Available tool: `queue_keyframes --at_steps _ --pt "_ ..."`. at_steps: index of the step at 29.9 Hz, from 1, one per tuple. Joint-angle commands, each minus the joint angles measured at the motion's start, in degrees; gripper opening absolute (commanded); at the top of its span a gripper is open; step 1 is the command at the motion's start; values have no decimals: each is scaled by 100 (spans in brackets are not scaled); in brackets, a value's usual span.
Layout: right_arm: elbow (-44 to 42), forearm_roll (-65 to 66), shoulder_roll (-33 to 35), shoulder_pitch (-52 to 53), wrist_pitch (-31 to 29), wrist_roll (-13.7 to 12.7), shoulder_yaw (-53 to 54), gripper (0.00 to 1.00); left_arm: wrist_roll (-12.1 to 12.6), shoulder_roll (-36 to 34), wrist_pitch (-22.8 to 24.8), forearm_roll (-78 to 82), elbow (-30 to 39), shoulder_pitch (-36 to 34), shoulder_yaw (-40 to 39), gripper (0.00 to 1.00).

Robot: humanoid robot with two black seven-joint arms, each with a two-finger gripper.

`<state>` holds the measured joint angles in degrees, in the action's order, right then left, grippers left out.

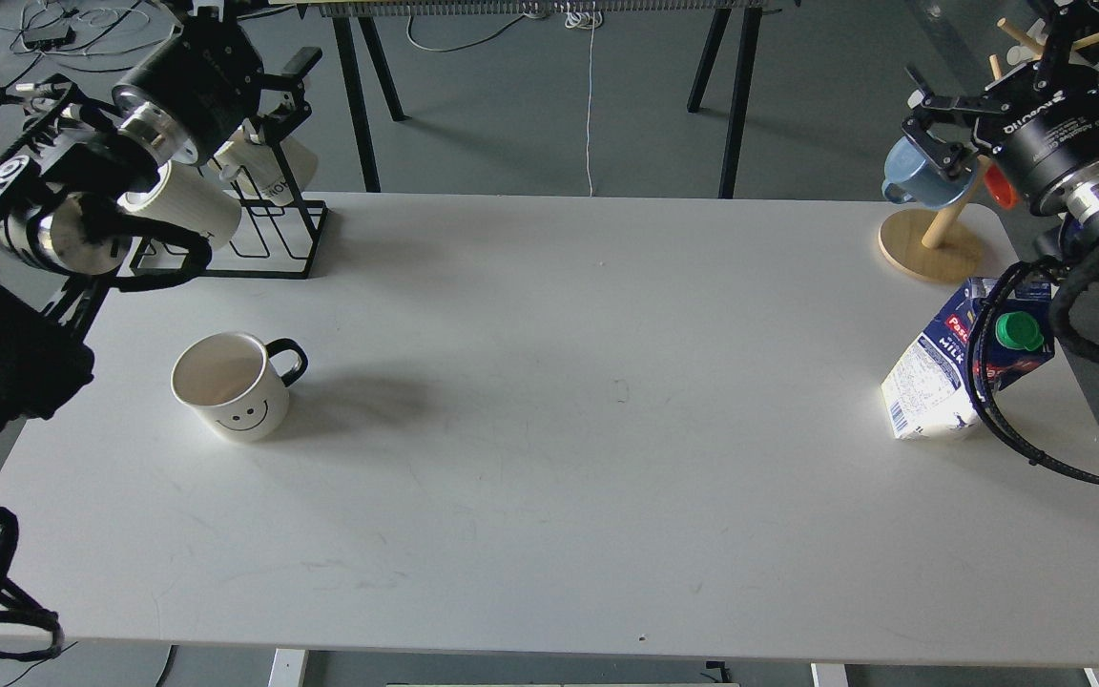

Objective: Place cup and milk with both arms
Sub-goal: 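Move the left gripper away from the mug rack toward the white mug, then lower the left gripper into the white mug and grasp its rim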

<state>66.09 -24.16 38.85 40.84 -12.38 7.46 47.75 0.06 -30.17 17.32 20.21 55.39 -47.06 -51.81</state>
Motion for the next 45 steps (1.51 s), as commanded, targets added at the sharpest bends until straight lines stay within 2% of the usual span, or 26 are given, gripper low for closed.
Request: queue_keyframes --at_steps 1,5,11,14,18,23,27,29,34,45 --pt "0 -1 -17 47 69 1 6 99 12 -751 -18 1 646 30 416 100" --pt "79 -1 -9 108 69 1 6 99 3 -1954 -27 9 1736 197 996 100" --pt "88 -1 -35 126 122 9 24 99 20 -3722 9 228 3292 759 1129 100" --pt "106 -1 -52 126 122 9 50 99 12 -4443 9 947 3733 1005 1427 100" --pt "132 -1 -61 134 122 1 33 99 -59 -4919 0 1783 3830 1024 2068 100" --pt "272 26 -61 319 174 -26 -38 99 -59 -4929 -166 3284 3813 1024 2658 100" --pt "737 244 -17 547 586 -34 -55 99 -24 -4797 -606 4331 3795 1032 3044 100" --pt "940 499 -35 653 885 -104 -64 99 3 -4692 -677 4753 3760 1032 3150 100" --pt "1134 685 -52 793 1308 -333 -64 99 29 -4209 -686 5624 3471 1059 3177 100" --pt "1169 668 0 1189 1414 -342 -539 99 222 -3408 -677 6355 2926 1068 3239 100"
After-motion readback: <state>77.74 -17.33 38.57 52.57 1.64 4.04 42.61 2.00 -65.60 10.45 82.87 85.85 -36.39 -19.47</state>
